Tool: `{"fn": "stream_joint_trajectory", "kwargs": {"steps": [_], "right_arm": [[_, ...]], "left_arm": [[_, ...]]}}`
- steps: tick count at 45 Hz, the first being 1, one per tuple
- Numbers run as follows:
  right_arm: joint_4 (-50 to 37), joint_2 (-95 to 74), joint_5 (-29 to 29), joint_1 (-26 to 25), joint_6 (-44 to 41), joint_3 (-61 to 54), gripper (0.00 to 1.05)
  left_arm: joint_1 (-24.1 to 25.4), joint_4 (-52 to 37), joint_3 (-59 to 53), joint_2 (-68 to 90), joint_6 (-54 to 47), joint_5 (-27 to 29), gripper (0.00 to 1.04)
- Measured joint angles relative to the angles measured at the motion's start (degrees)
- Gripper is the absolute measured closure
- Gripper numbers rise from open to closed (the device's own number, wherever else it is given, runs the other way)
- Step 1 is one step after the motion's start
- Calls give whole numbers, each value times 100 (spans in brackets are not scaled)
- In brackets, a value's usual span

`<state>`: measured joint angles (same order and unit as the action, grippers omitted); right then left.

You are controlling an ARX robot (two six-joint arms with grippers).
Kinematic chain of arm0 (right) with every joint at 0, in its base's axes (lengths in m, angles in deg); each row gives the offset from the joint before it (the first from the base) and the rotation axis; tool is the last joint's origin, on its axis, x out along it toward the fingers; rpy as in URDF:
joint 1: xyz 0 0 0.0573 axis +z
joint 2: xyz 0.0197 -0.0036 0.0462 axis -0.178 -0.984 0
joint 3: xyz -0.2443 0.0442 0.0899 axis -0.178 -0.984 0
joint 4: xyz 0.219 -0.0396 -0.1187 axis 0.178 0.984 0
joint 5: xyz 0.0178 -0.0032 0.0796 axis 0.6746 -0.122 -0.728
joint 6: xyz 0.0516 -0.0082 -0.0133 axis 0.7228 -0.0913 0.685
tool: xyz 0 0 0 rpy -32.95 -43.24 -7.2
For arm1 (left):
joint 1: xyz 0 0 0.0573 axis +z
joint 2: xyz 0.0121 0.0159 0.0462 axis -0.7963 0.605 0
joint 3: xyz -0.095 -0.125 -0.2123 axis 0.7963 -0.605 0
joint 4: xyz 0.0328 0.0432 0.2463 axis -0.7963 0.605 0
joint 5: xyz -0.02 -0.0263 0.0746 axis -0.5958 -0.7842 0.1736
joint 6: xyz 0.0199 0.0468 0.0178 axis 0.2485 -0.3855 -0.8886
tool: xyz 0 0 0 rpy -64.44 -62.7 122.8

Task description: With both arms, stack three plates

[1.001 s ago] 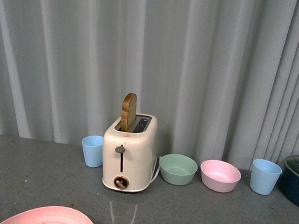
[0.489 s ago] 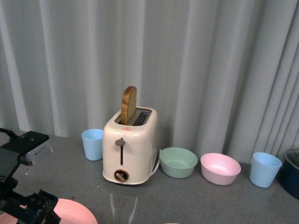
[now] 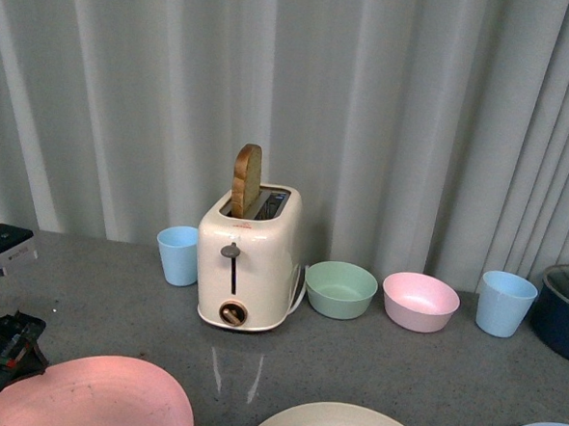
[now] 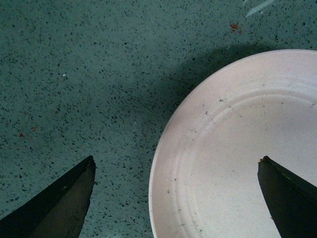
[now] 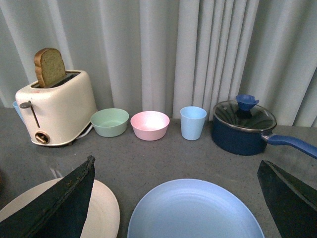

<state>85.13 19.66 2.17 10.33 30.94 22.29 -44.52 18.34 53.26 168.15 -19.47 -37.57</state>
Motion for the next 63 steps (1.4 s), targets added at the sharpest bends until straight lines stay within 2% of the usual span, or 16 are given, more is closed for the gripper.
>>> {"fn": "stream_joint_trajectory", "kwargs": {"steps": [11, 28, 59, 61, 63], "right_arm": [[0, 0, 0, 0, 0, 0, 7], [0, 0, 0, 0, -2, 0, 7], [0, 0, 0, 0, 0, 0, 7], [0, 0, -2, 0, 0, 0, 7], [0, 0, 0, 0, -2, 0, 7]], "left_arm": [[330, 170, 31, 2, -413, -308, 7], [656, 85, 20, 435, -575, -348, 7], [708, -411, -140, 868, -693, -468, 7], [708, -415, -146, 870, -708, -468, 8], [706, -431, -153, 874, -710, -468, 15]]}}
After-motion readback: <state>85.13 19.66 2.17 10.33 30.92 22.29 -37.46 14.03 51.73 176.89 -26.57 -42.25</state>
